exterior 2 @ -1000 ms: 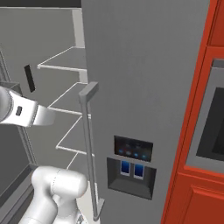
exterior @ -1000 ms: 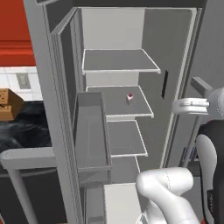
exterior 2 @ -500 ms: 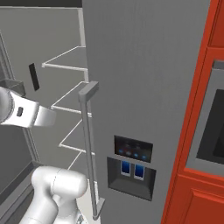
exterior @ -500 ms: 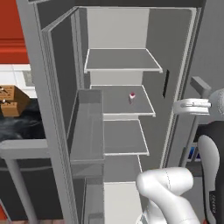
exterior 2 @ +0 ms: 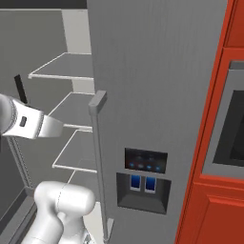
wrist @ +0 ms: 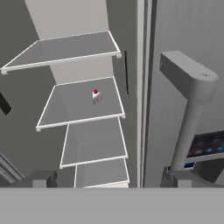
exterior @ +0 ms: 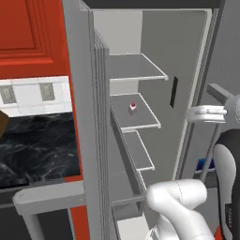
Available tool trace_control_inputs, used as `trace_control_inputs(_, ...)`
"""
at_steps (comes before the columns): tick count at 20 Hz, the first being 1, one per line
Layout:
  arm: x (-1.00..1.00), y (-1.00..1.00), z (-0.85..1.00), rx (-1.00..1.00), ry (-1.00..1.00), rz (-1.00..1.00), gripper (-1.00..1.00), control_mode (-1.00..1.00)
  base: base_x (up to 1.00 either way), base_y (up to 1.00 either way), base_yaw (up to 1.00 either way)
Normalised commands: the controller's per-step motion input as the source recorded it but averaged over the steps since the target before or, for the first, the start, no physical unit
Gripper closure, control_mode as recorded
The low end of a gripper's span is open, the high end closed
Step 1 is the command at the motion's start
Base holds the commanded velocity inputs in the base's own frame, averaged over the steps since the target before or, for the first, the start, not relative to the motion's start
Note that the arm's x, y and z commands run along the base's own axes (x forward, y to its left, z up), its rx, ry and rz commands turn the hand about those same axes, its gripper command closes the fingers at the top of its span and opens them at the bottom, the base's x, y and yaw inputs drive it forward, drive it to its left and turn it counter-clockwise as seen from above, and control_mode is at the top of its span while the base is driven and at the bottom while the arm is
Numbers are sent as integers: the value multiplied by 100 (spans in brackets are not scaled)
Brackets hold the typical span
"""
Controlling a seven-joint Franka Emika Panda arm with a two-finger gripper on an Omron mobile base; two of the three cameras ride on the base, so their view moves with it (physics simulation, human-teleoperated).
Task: Take the cupcake and cake from the fridge and place them on the empty tray on the dining counter.
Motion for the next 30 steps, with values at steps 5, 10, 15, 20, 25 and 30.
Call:
trace_control_inputs(5,12,10,-6,1,0,-1,-100,-100,59,32,-10)
trace_control_inputs(10,48,41,-24,7,0,-1,-100,-100,0,0,0)
trace_control_inputs(15,39,36,-15,4,0,3,-100,-100,0,0,0)
trace_control_inputs(20,22,0,-9,2,0,5,-100,-100,0,0,0)
trace_control_inputs(25,38,8,-11,0,0,2,-100,-100,0,0,0)
trace_control_inputs(30,48,8,-15,0,0,0,-100,-100,0,0,0)
